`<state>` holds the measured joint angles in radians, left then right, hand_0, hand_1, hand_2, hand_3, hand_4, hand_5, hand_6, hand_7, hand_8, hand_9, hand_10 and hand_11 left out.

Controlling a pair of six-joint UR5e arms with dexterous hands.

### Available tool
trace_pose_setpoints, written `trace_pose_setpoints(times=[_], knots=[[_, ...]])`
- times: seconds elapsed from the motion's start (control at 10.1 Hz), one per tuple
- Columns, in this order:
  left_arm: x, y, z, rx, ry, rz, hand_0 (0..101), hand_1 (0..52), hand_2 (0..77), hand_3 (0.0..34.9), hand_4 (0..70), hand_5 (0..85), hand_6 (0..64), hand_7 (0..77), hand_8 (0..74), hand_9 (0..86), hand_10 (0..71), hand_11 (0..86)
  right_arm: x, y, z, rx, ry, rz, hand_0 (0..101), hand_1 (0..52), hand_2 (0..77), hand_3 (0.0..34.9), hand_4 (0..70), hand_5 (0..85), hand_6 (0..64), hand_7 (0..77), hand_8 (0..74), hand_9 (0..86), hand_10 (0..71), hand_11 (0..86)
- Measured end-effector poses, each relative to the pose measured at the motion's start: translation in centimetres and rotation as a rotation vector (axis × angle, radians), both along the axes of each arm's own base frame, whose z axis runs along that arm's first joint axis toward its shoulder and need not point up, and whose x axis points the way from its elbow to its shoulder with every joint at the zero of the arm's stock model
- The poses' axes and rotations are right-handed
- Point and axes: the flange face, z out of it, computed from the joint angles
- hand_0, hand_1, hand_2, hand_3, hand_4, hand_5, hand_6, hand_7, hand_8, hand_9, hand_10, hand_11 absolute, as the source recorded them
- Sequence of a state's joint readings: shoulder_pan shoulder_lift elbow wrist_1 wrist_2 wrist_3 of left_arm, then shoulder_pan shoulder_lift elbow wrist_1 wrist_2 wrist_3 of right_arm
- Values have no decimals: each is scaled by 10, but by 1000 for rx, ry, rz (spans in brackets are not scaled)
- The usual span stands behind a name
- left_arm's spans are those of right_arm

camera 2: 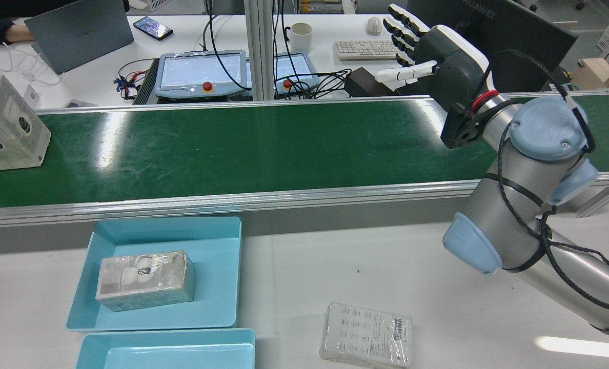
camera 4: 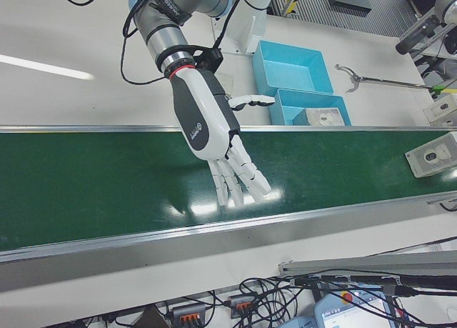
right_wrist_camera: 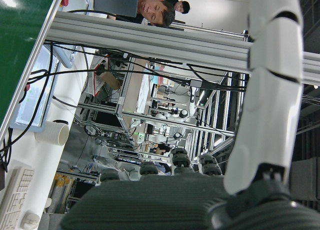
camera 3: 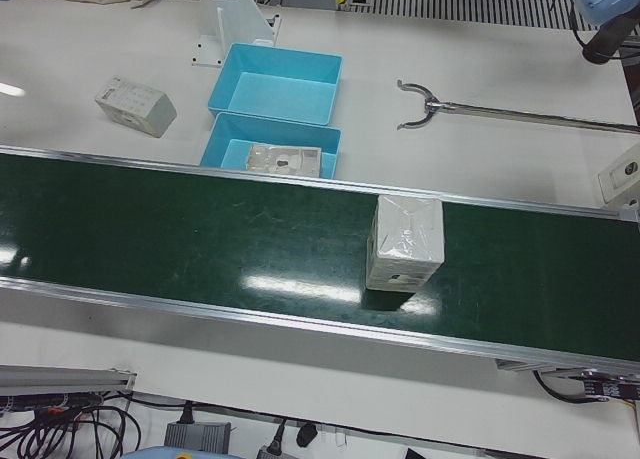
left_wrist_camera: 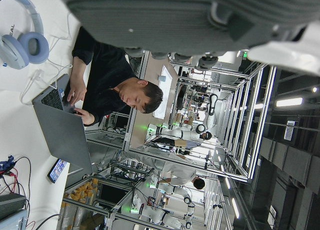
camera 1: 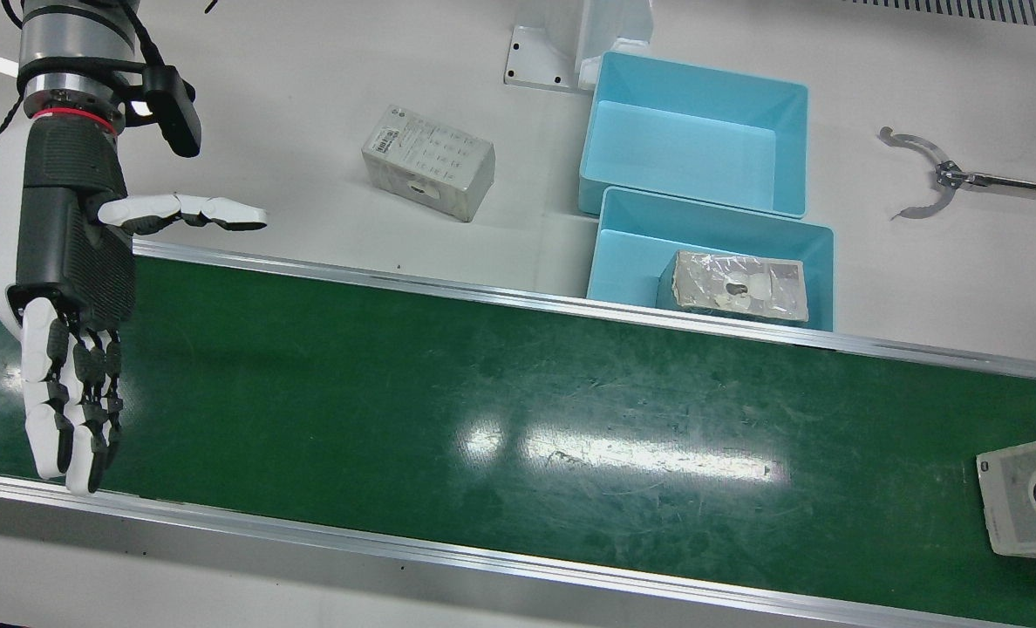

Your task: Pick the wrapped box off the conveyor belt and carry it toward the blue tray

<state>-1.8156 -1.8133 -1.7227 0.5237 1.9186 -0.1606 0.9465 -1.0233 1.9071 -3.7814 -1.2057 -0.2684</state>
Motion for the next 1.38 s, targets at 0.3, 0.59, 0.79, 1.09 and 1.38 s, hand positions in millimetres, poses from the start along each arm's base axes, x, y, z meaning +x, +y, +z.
trace_pose_setpoints(times=[0.3, 0.59, 0.79, 1.09, 1.38], knots=[[0, 0, 0, 0, 0, 0, 0, 0, 5, 0, 0, 11, 0, 0, 0, 0, 5, 0, -3, 1, 0, 0, -2, -5, 450, 104, 93, 168, 0, 82, 0, 5, 5, 16, 0, 5], [0, 0, 0, 0, 0, 0, 0, 0, 11, 0, 0, 11, 0, 0, 0, 0, 0, 0, -4, 2, 0, 0, -3, -8, 441, 98, 104, 156, 0, 82, 0, 5, 11, 16, 0, 11], [0, 0, 0, 0, 0, 0, 0, 0, 11, 0, 0, 11, 0, 0, 0, 0, 0, 0, -4, 3, -1, 2, -5, -9, 441, 115, 114, 156, 0, 82, 0, 5, 5, 16, 0, 5], [0, 0, 0, 0, 0, 0, 0, 0, 5, 0, 0, 11, 0, 0, 0, 0, 5, 0, -6, 3, -1, 2, -5, -13, 441, 115, 114, 156, 0, 87, 0, 5, 5, 16, 0, 5], [0, 0, 0, 0, 0, 0, 0, 0, 5, 0, 0, 11, 0, 0, 0, 0, 0, 0, -7, 4, -1, 1, -6, -14, 441, 115, 114, 156, 0, 87, 0, 5, 5, 16, 0, 5]])
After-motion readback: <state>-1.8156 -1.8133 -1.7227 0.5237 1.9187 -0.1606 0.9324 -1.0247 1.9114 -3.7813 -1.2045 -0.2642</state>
